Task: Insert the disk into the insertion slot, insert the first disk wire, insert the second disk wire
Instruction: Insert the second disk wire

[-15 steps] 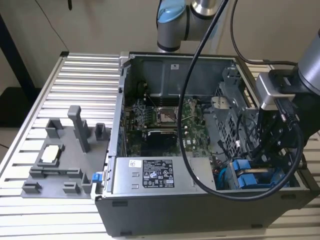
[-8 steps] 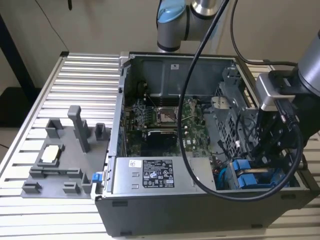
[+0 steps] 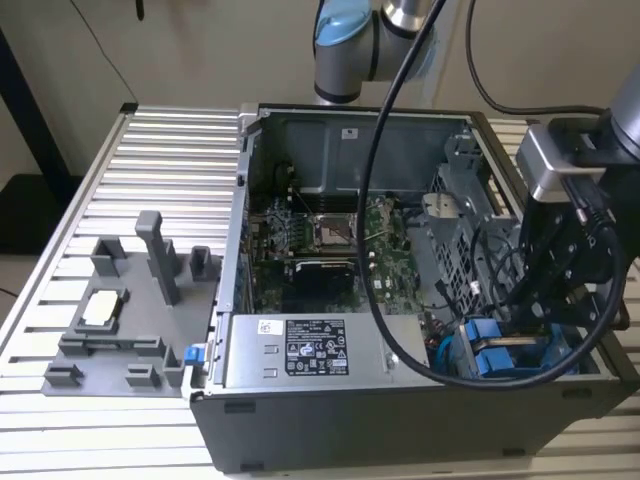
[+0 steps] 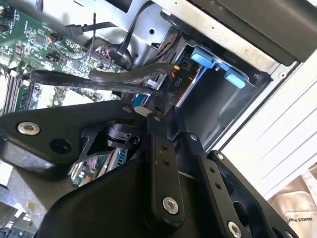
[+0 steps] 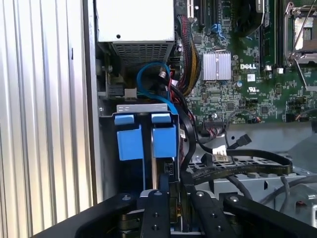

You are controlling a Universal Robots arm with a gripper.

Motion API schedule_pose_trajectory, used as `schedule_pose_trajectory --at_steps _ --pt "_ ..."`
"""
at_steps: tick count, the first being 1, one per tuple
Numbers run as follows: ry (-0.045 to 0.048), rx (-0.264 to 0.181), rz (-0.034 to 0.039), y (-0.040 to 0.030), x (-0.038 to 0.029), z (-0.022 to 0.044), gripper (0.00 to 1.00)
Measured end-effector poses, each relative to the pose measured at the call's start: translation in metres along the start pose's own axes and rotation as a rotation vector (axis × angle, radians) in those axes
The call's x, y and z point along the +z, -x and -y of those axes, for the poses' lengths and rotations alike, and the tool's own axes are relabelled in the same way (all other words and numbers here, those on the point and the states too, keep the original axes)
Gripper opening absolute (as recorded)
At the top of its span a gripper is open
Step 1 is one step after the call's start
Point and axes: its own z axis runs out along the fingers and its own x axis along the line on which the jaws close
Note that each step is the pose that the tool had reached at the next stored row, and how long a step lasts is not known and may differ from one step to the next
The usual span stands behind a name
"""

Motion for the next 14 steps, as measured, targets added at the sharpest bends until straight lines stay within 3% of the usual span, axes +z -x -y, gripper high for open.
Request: schedule_pose_trajectory --at_steps 6,14 --pt "-0.0001 0.002 -0.0001 0.001 -0.0131 -0.0002 0.24" --pt "-0.0002 0.002 0.0001 0.0012 -0.0163 -0.0003 0.24"
